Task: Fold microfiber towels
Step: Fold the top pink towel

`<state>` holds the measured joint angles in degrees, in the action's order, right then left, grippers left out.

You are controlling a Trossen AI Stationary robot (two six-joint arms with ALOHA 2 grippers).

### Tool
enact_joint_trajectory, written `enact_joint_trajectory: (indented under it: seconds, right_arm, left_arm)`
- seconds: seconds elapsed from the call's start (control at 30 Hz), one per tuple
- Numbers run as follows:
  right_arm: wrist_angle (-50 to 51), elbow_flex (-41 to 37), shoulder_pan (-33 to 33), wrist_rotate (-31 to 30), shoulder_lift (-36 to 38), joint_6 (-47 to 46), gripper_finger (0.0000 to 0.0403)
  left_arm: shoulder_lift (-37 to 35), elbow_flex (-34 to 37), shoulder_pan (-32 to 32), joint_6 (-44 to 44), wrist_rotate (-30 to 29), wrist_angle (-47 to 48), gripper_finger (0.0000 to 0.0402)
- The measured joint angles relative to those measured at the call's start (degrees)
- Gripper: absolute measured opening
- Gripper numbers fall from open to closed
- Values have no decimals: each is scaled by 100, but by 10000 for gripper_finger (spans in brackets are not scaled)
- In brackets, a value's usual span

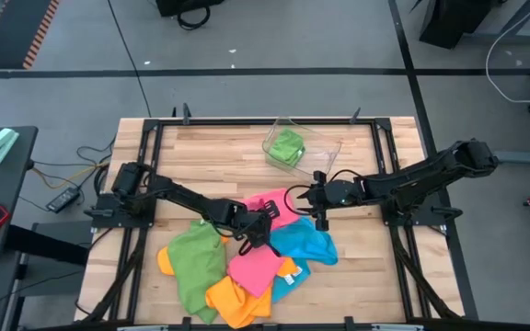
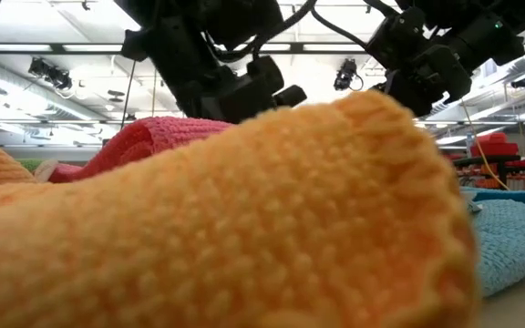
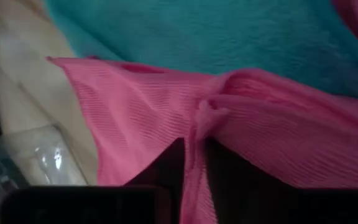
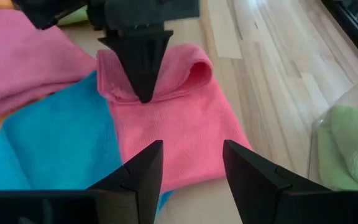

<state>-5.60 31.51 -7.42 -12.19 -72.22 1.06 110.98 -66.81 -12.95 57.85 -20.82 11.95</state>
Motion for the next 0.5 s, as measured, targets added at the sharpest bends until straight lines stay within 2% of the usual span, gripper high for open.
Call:
enact_joint_trajectory:
  seconds: [0.2, 0.4, 0.5]
  right_arm:
    - [-36, 0, 0, 0, -10, 2, 176]
    - [-136, 0, 0, 0, -10, 31, 176]
    - [-211, 0, 0, 0, -10, 41, 176]
  left_arm:
    - [-323, 0, -179, -520, -814, 82, 152]
    - [-888, 0, -236, -1927, -803, 801, 167]
    - [-1061, -6, -61, -2984, -385, 1407, 158]
